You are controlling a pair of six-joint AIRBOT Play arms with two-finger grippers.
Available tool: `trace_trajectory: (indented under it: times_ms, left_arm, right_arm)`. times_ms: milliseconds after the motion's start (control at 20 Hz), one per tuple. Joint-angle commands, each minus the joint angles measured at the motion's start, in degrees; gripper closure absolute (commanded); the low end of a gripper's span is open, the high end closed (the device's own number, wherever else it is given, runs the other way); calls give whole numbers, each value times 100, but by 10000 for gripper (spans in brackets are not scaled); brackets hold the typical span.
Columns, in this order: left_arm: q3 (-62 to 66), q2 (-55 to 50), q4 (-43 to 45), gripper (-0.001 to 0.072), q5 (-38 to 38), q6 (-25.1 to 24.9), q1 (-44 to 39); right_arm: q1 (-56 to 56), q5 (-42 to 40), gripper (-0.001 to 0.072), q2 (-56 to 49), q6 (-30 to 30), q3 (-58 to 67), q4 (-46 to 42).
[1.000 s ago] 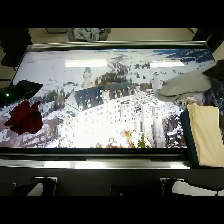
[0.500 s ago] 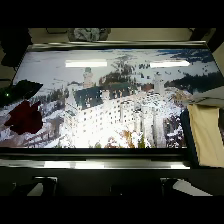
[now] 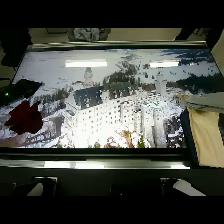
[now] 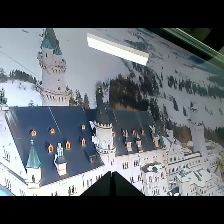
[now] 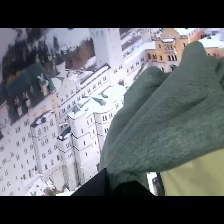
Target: Fold the shirts.
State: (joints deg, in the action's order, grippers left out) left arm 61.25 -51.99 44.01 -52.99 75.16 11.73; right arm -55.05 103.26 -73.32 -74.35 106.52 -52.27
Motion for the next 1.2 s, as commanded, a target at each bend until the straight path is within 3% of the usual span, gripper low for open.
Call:
trace_trajectory:
  times_ms: [0, 150, 350, 600, 1000, 1050, 1150]
  left_arm:
    - [-2, 2, 0, 676, 59, -24, 0]
    - [-2, 2, -2, 676, 245, -22, 0]
    - [-2, 2, -2, 676, 254, -22, 0]
    - [0, 7, -4, 676, 313, -22, 0]
    - [4, 9, -125, 676, 304, -20, 0]
    - [7, 9, -199, 676, 304, -22, -2]
    - [61, 9, -225, 676, 286, -22, -2]
  right_arm:
    - [-15, 271, 667, 227, 17, -48, -1419]
    - [-15, 280, 667, 553, 50, -695, -2518]
    - [-15, 258, 668, 1147, 85, -2463, -3694]
    - [-15, -476, 668, 1296, 258, -3989, -3936]
    - [-15, -1137, 661, 1296, 315, -4647, -4240]
    - [-15, -1279, 613, 1296, 269, -4647, -4299]
    - [-15, -1493, 141, 1296, 323, -4588, -4238]
